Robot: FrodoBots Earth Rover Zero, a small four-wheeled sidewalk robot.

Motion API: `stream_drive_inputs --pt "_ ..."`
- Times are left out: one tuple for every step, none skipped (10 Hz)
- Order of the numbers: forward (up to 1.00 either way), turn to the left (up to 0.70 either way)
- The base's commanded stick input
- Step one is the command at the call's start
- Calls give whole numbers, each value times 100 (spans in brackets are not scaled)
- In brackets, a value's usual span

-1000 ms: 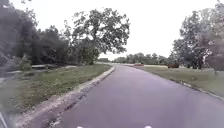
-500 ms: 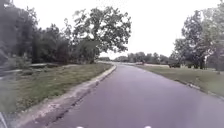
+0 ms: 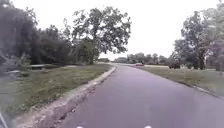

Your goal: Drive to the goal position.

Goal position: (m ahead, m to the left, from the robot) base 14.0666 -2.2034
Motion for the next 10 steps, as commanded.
stream_drive_inputs --pt "68 -14" --pt "68 -14" --pt "68 -13" --pt "67 -12" --pt "67 -8" --pt "67 0" --pt "68 0" --pt "68 0" --pt "67 0" --pt "67 -3"
